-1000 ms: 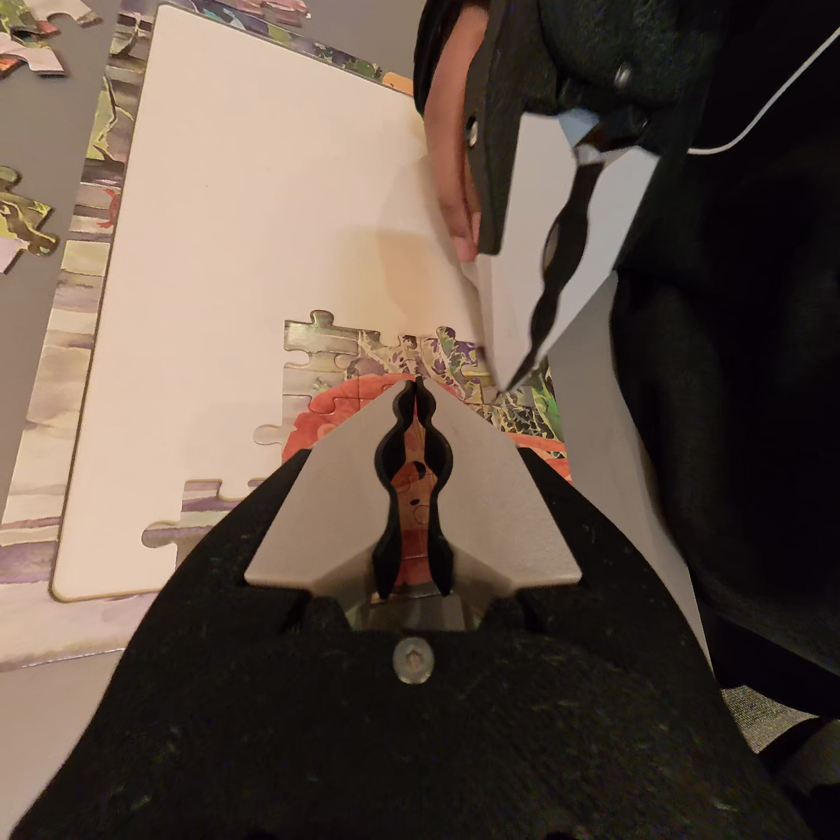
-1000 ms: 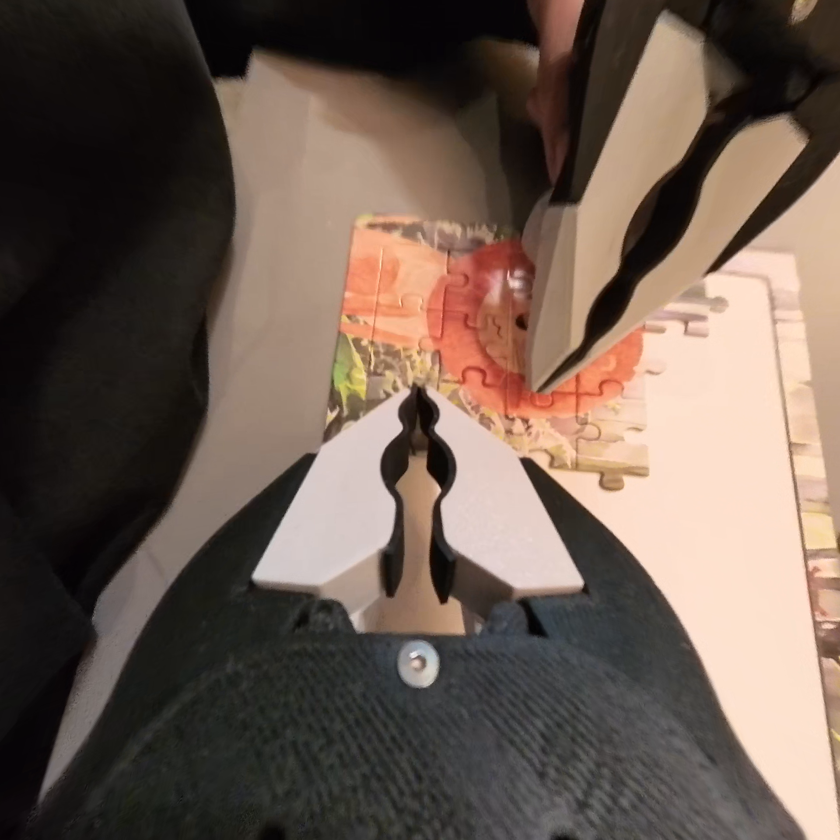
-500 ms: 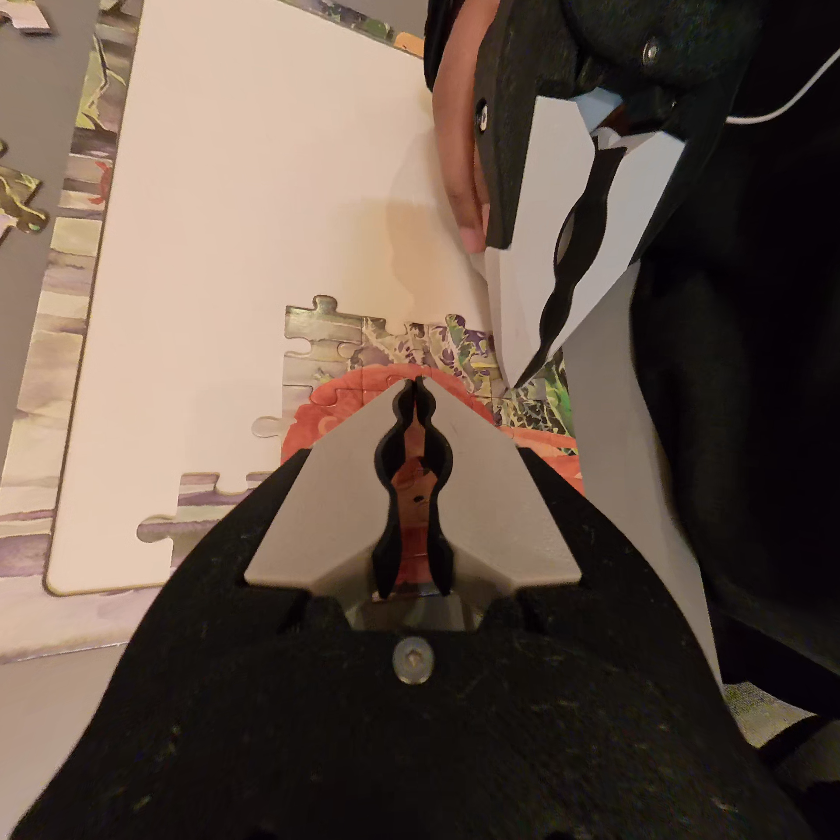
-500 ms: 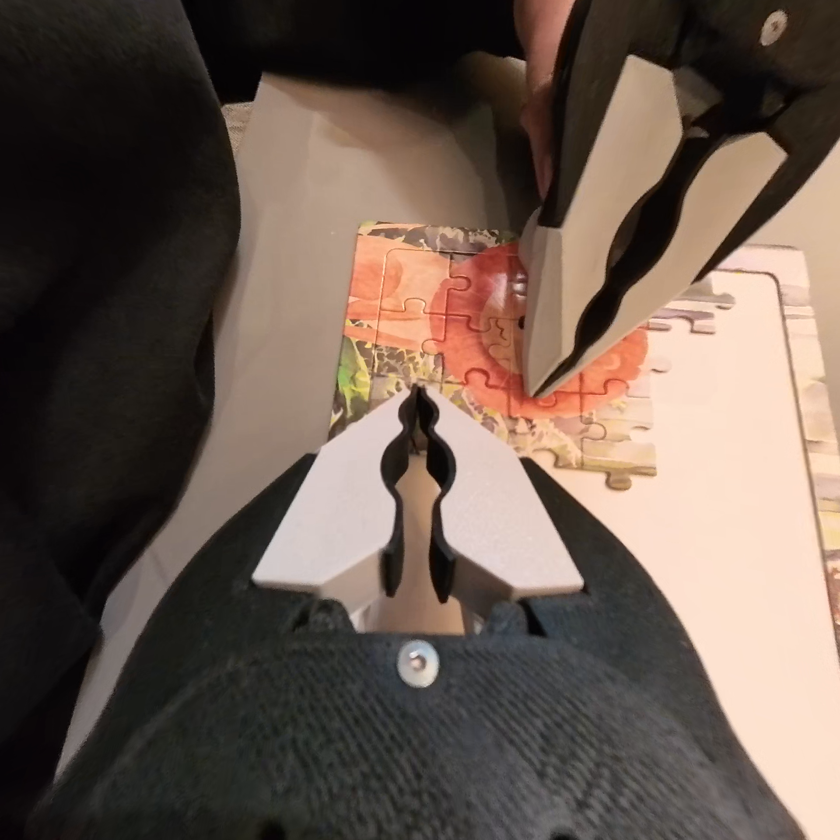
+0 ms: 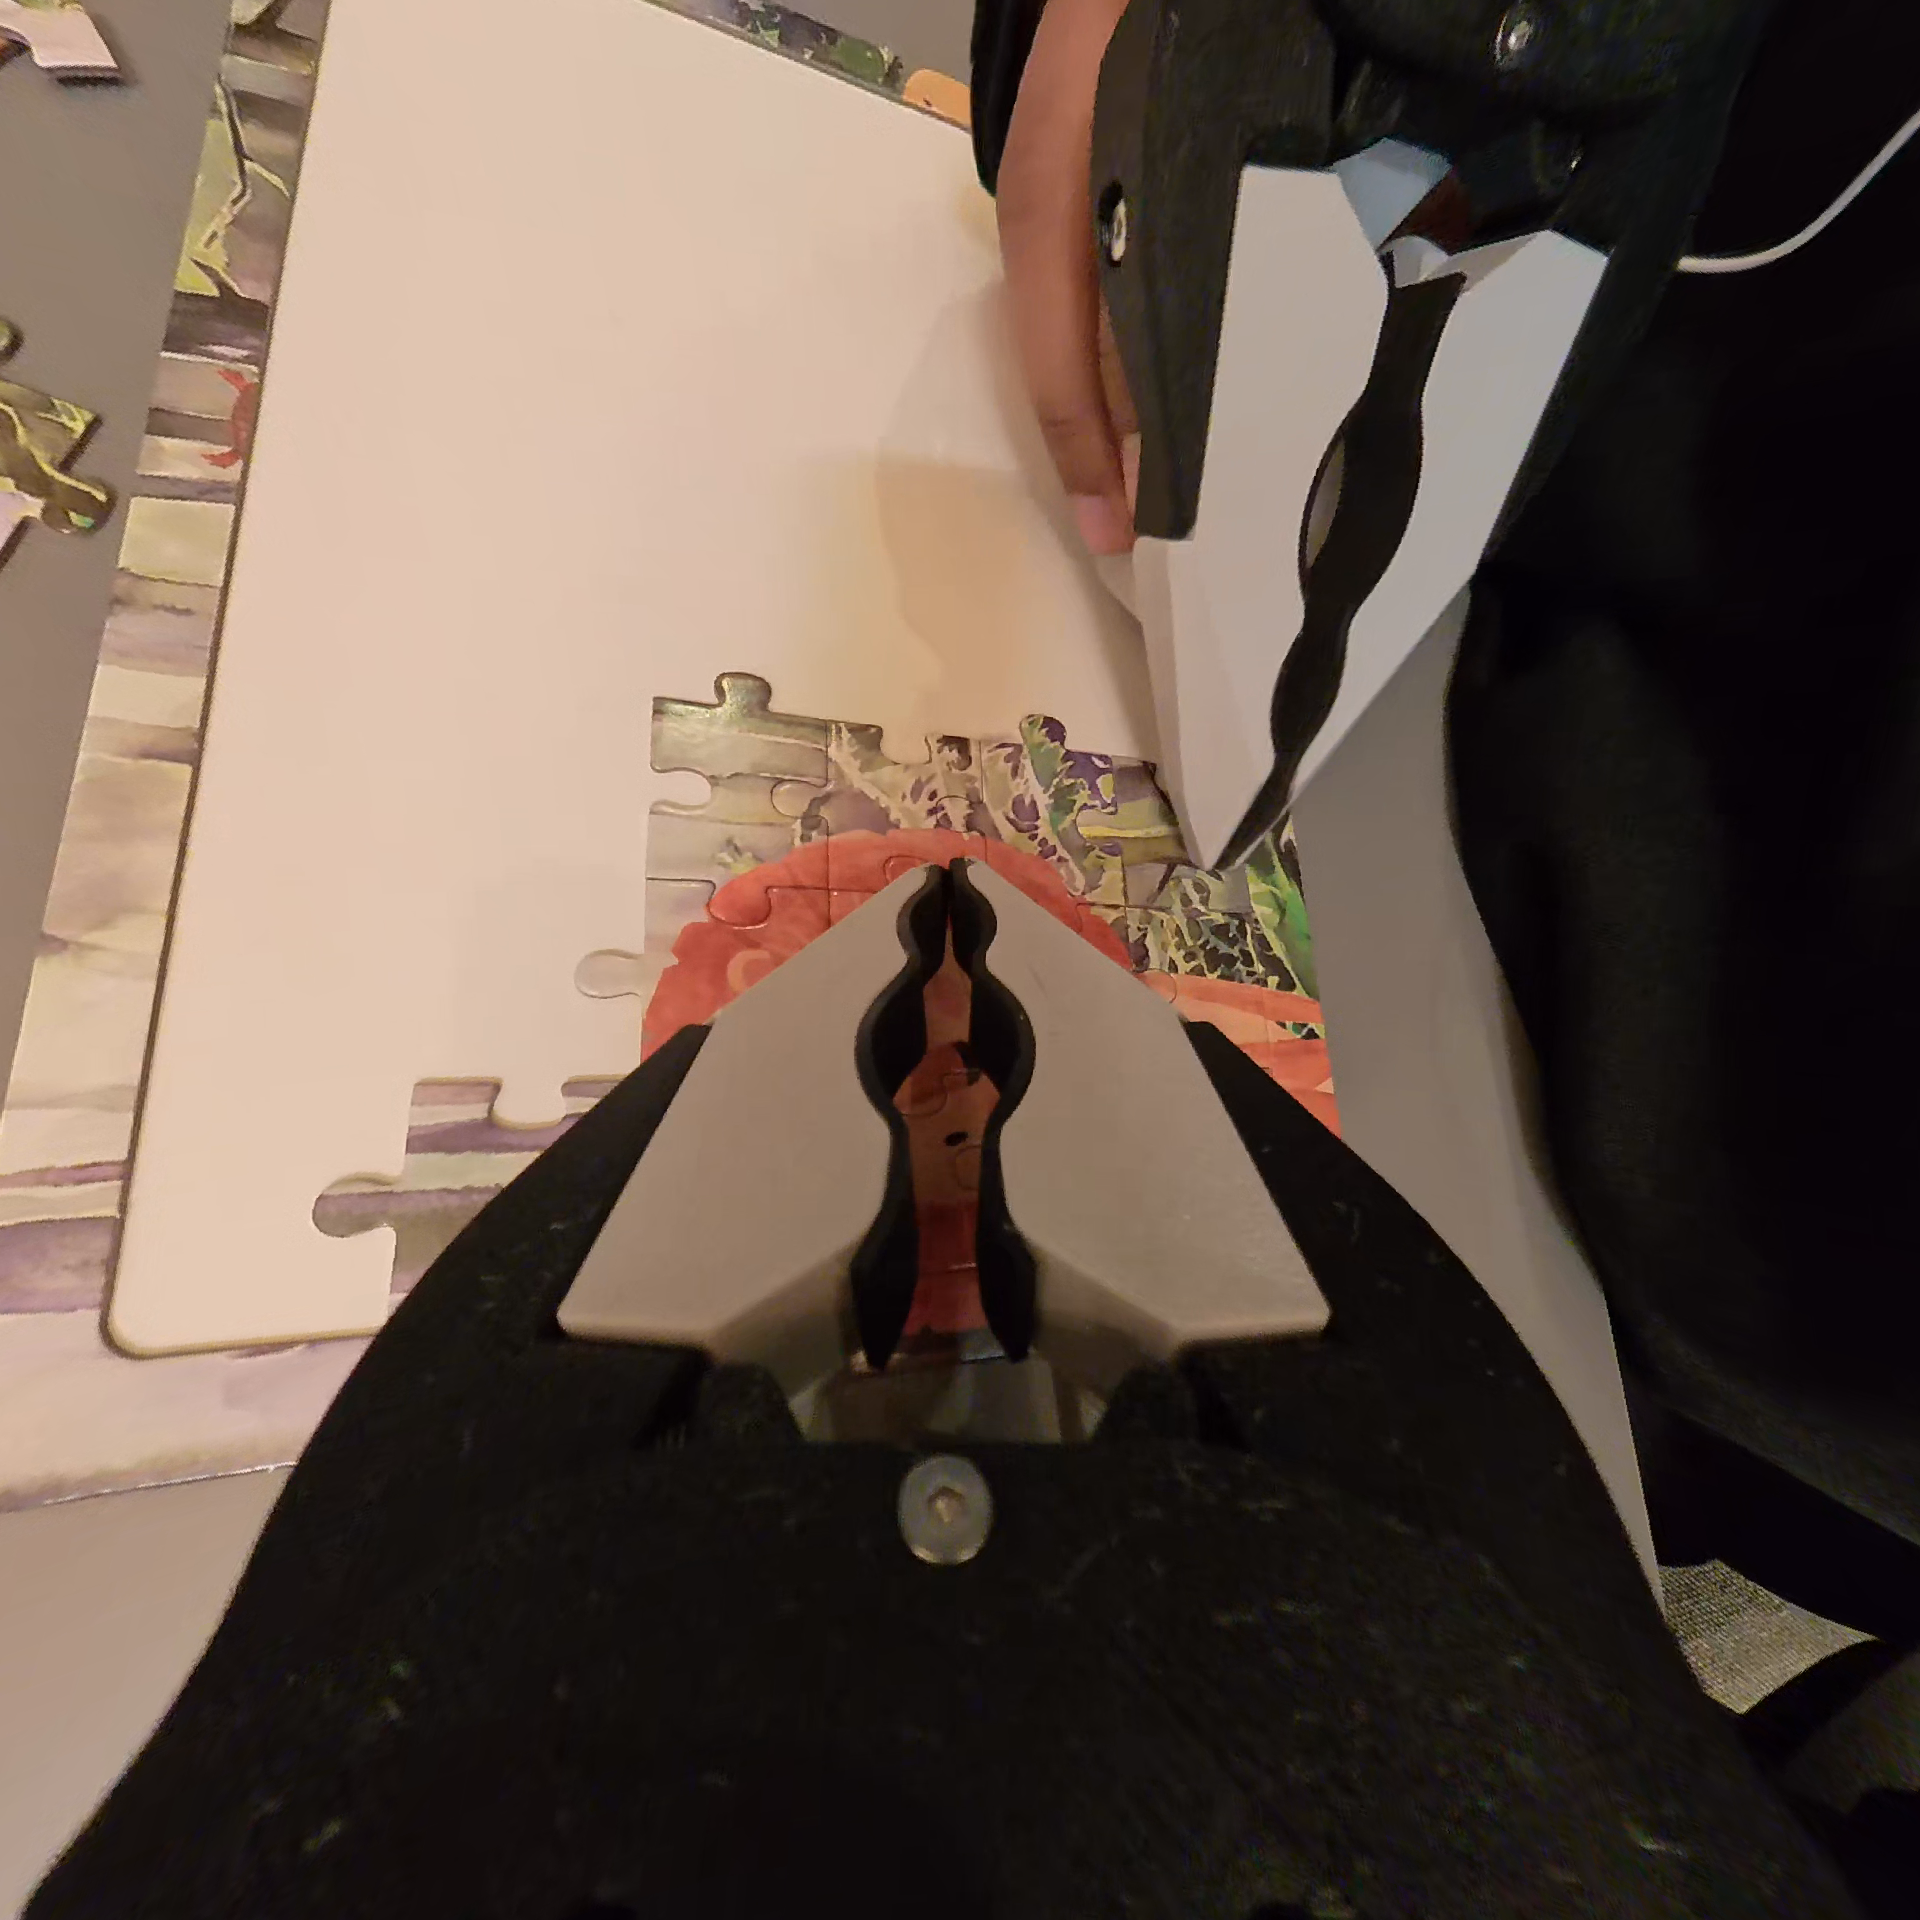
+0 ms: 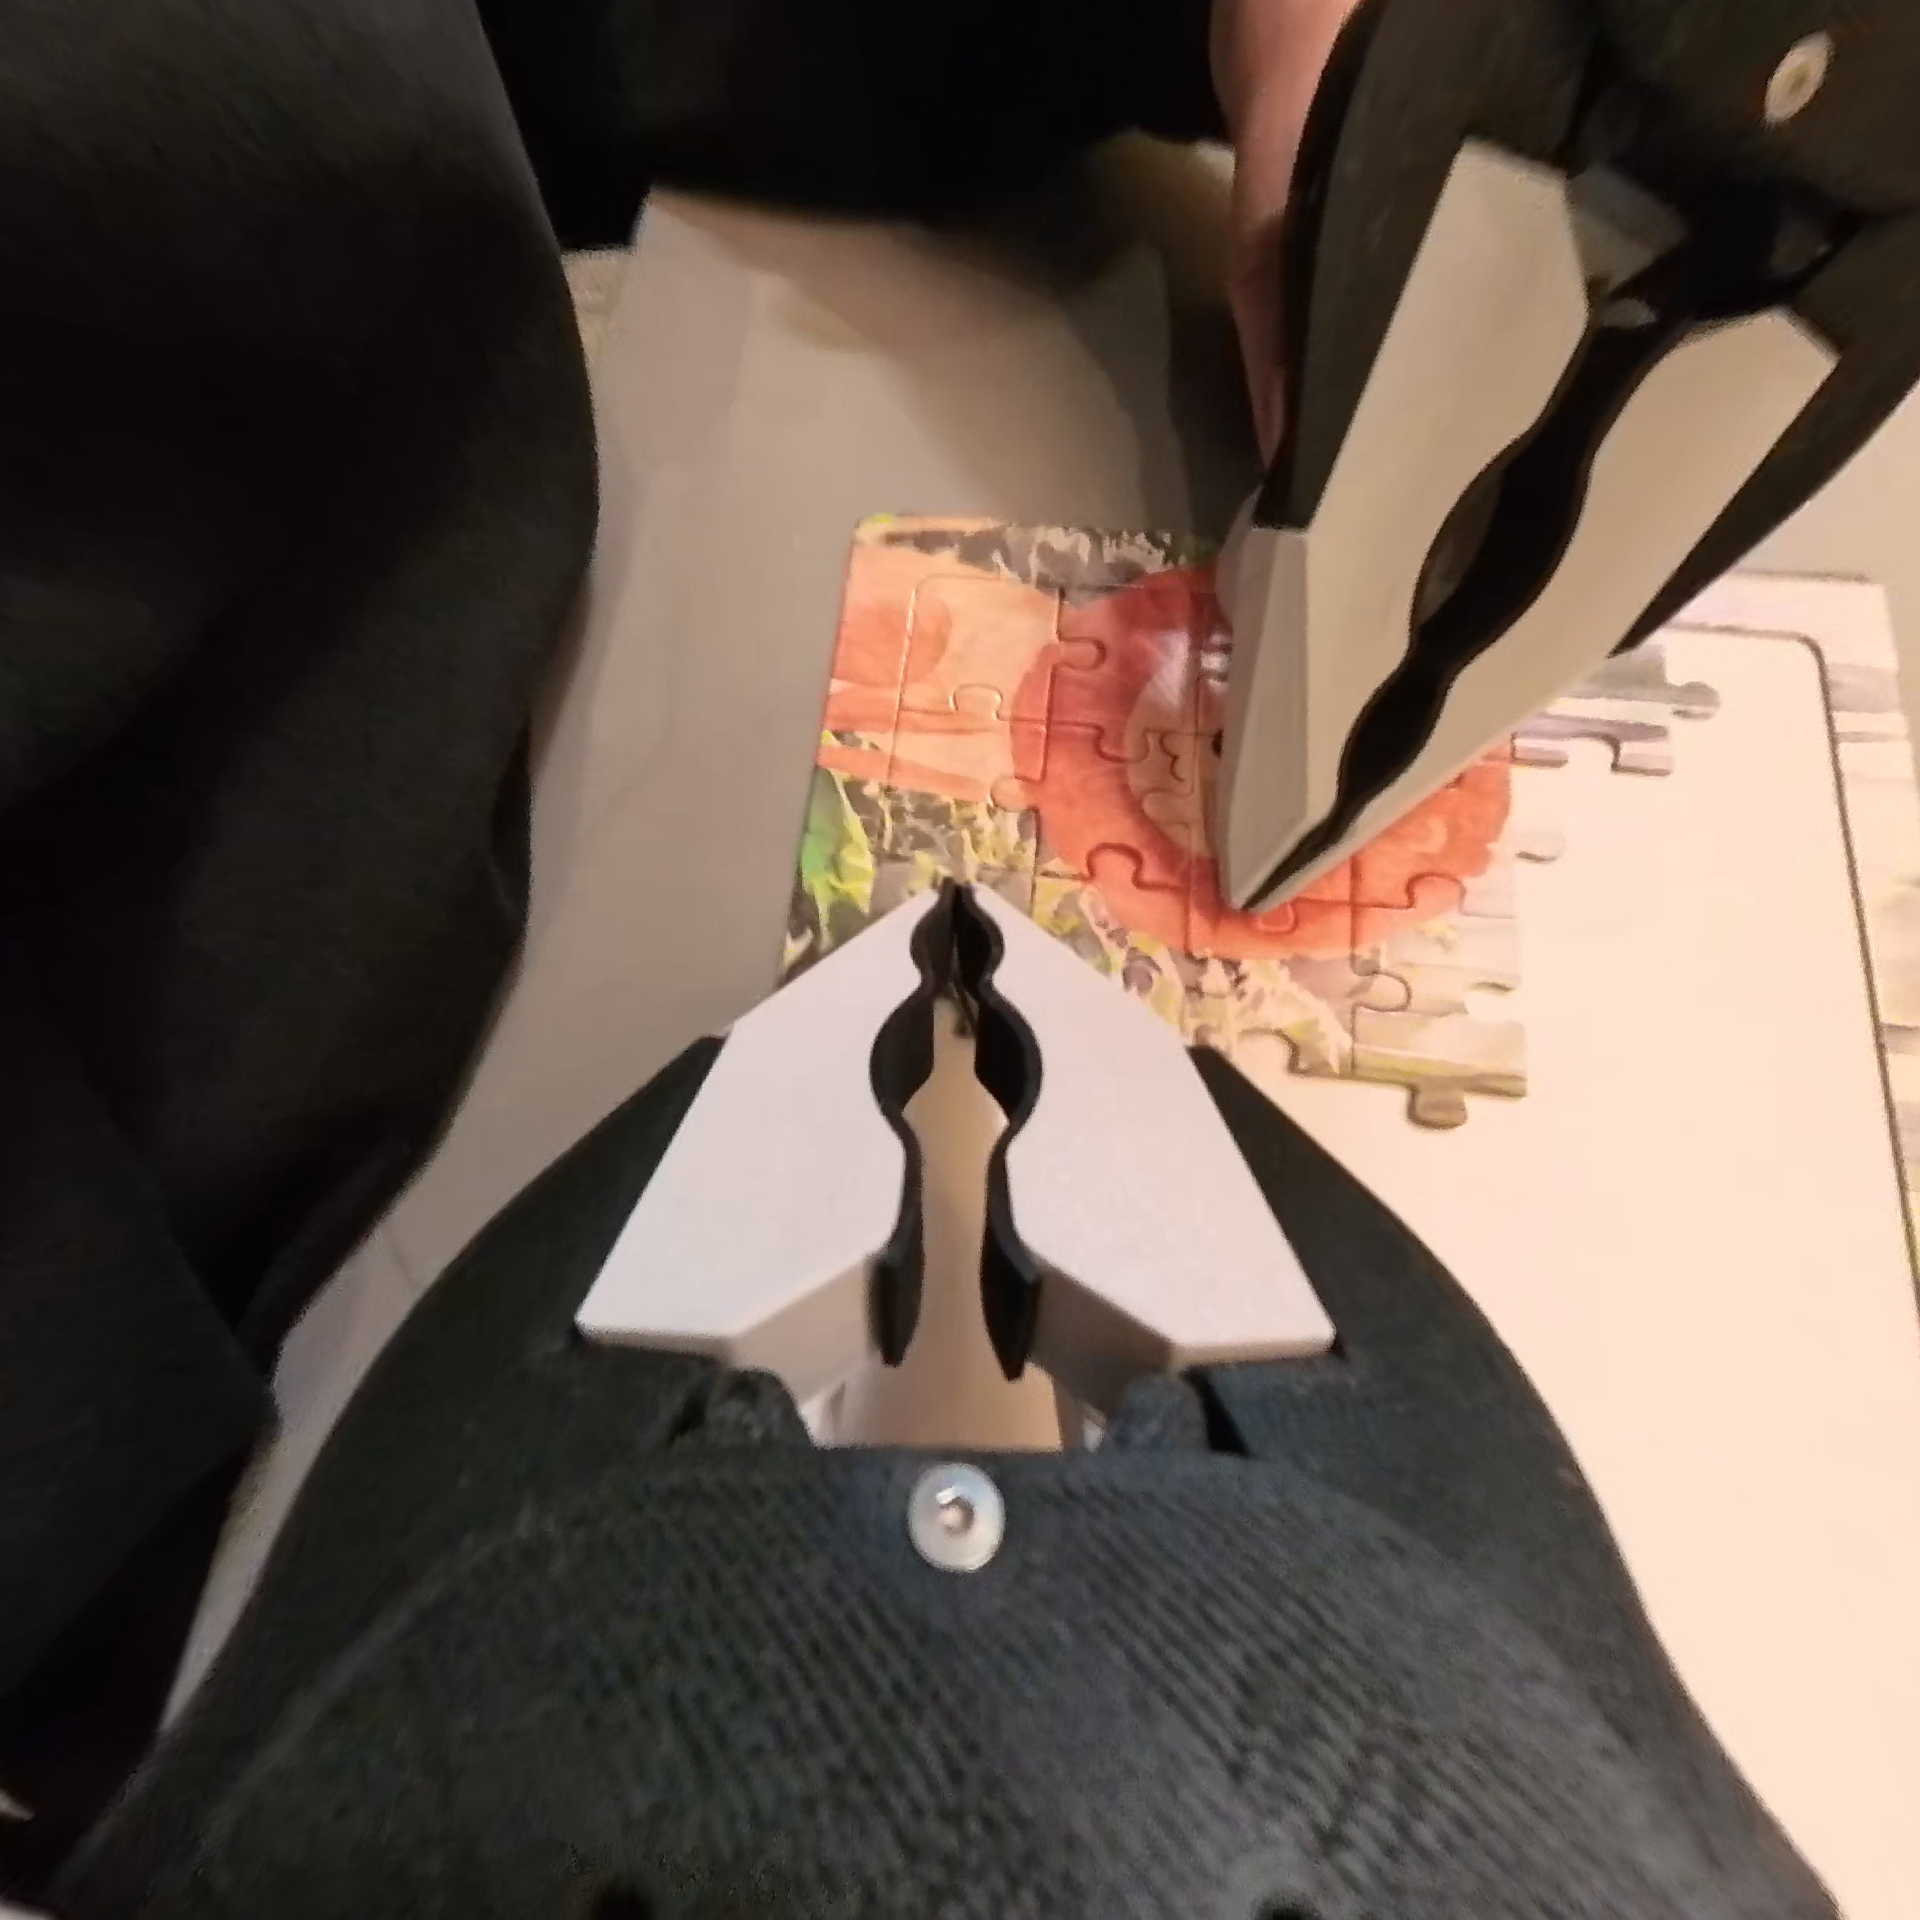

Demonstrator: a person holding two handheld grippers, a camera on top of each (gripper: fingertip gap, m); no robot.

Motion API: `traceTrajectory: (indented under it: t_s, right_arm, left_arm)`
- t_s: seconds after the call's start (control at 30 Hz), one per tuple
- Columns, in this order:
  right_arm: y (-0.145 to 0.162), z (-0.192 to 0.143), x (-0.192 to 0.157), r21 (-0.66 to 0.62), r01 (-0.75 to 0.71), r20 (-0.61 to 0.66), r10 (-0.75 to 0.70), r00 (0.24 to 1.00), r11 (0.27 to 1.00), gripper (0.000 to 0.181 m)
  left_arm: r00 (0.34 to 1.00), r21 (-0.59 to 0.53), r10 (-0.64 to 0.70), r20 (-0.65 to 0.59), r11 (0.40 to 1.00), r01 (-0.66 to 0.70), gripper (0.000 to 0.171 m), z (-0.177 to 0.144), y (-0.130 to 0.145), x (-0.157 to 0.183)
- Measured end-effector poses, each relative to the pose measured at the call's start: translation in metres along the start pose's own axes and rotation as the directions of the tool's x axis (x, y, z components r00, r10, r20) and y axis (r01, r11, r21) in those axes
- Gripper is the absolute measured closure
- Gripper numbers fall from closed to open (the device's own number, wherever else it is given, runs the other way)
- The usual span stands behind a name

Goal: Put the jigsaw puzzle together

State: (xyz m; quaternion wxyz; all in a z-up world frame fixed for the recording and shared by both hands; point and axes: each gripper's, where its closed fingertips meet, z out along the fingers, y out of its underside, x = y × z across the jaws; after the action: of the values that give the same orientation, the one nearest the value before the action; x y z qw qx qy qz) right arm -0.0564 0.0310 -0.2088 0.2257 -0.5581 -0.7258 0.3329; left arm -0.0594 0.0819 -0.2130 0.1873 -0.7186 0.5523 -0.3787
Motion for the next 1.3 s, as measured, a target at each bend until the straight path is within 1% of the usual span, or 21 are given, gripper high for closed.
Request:
traceTrajectory:
  t_s: [0.2, 0.37, 0.5, 0.73, 0.93, 1.03, 1.1, 1.2, 1.3]
  right_arm:
    - [0.002, 0.003, 0.000, -0.001, -0.010, -0.012, 0.010, 1.000, 1.000, 0.181]
    - [0.002, 0.002, 0.000, -0.015, 0.067, -0.053, -0.067, 0.996, 0.998, 0.181]
    - [-0.002, 0.001, -0.006, 0.021, 0.044, 0.008, -0.044, 0.999, 0.999, 0.181]
    - [-0.001, 0.006, -0.013, 0.009, 0.042, 0.047, -0.042, 0.998, 0.999, 0.181]
    - [0.000, 0.007, -0.013, 0.004, -0.037, 0.066, 0.037, 0.997, 0.999, 0.181]
    - [0.001, 0.005, -0.014, -0.002, 0.012, 0.059, -0.012, 0.998, 1.000, 0.181]
    - [-0.002, -0.002, -0.009, 0.031, -0.004, 0.054, 0.002, 0.999, 1.000, 0.181]
    - [-0.011, -0.021, 0.009, 0.124, -0.087, 0.030, 0.084, 0.996, 0.988, 0.181]
    - [-0.009, -0.022, 0.014, 0.124, -0.083, 0.005, 0.083, 0.997, 0.989, 0.181]
  left_arm:
    - [1.000, 0.000, -0.005, -0.005, 1.000, 0.005, 0.171, 0.000, 0.000, 0.000]
    - [1.000, 0.001, -0.007, -0.007, 1.000, 0.007, 0.171, 0.000, 0.000, 0.000]
    - [1.000, 0.000, -0.002, -0.002, 1.000, 0.002, 0.171, 0.000, 0.000, 0.000]
    - [1.000, 0.000, 0.000, 0.000, 1.000, 0.000, 0.171, 0.000, 0.000, 0.000]
    - [1.000, 0.001, -0.007, -0.007, 1.000, 0.007, 0.171, 0.000, 0.000, 0.000]
    - [1.000, 0.001, -0.007, -0.008, 1.000, 0.008, 0.171, 0.000, 0.000, 0.000]
    - [1.000, 0.000, -0.003, -0.003, 1.000, 0.003, 0.171, 0.000, 0.000, 0.000]
    - [1.000, 0.000, -0.001, -0.001, 1.000, 0.001, 0.171, 0.000, 0.000, 0.000]
    - [1.000, -0.001, 0.002, -0.001, 1.000, -0.002, 0.171, 0.000, 0.000, 0.000]
